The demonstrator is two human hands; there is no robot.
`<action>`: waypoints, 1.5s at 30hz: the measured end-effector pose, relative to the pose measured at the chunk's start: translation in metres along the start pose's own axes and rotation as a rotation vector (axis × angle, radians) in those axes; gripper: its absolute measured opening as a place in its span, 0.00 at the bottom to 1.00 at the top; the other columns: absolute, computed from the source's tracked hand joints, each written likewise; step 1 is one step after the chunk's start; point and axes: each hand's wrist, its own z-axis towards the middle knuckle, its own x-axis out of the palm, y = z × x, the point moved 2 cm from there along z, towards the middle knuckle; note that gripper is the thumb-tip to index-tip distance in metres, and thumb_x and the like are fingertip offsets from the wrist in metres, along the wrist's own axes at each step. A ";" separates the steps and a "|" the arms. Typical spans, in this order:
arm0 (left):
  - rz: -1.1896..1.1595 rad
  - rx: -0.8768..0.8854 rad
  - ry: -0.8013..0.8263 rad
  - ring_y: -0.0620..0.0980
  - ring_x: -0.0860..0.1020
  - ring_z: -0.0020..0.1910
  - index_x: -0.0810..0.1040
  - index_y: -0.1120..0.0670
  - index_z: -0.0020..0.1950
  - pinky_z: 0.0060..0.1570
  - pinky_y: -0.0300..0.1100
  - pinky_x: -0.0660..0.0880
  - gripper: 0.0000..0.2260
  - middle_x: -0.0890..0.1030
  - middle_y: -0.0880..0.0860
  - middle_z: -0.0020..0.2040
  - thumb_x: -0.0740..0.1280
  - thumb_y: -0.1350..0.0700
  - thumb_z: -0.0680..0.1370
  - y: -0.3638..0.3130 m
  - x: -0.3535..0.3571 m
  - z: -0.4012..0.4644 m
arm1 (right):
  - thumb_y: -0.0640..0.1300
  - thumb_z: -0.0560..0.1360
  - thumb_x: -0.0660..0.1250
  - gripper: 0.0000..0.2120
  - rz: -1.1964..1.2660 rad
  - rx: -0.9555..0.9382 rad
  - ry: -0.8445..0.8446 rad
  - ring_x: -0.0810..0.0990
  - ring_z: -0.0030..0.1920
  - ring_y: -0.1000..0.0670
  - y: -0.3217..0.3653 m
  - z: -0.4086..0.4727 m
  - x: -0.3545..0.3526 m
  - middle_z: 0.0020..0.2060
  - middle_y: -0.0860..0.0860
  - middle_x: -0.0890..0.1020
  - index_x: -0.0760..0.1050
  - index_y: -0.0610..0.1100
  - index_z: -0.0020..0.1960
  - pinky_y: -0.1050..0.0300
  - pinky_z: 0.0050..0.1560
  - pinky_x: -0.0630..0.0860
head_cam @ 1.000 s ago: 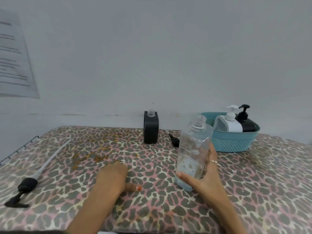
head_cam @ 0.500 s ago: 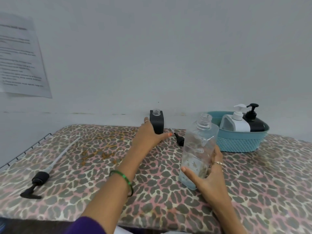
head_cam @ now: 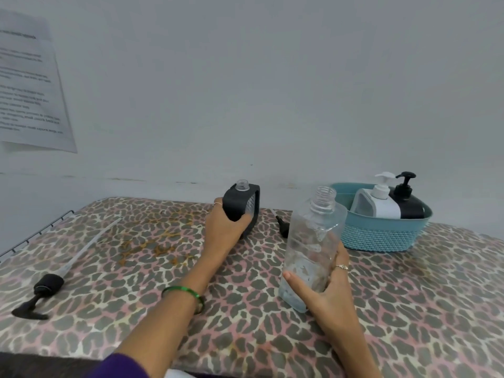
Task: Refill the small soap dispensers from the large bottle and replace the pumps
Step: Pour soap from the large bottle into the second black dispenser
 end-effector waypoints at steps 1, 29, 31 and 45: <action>-0.027 0.007 0.012 0.42 0.75 0.44 0.70 0.51 0.54 0.38 0.33 0.71 0.15 0.75 0.43 0.45 0.72 0.56 0.73 0.001 -0.010 -0.006 | 0.65 0.53 0.77 0.57 -0.003 -0.003 0.001 0.71 0.67 0.54 0.000 0.000 0.000 0.69 0.57 0.68 0.51 0.59 0.74 0.46 0.69 0.69; -0.237 0.135 0.155 0.36 0.77 0.54 0.71 0.45 0.62 0.49 0.28 0.74 0.21 0.78 0.40 0.56 0.75 0.54 0.72 0.046 -0.096 -0.084 | 0.62 0.62 0.77 0.47 -0.738 -0.421 -0.072 0.75 0.59 0.41 0.028 0.030 0.001 0.63 0.42 0.73 0.56 0.51 0.72 0.41 0.57 0.75; -0.228 0.125 0.160 0.36 0.77 0.53 0.71 0.45 0.61 0.48 0.27 0.74 0.20 0.78 0.39 0.55 0.74 0.54 0.72 0.046 -0.096 -0.084 | 0.60 0.62 0.77 0.45 -0.906 -0.496 -0.078 0.75 0.57 0.38 0.036 0.037 -0.002 0.61 0.40 0.74 0.56 0.52 0.71 0.39 0.54 0.74; -0.262 0.128 0.179 0.33 0.77 0.52 0.71 0.46 0.61 0.48 0.26 0.74 0.21 0.78 0.39 0.54 0.75 0.54 0.71 0.043 -0.098 -0.084 | 0.70 0.65 0.61 0.42 -1.246 -0.729 -0.087 0.71 0.58 0.38 0.066 0.056 -0.011 0.61 0.41 0.73 0.61 0.49 0.72 0.36 0.55 0.67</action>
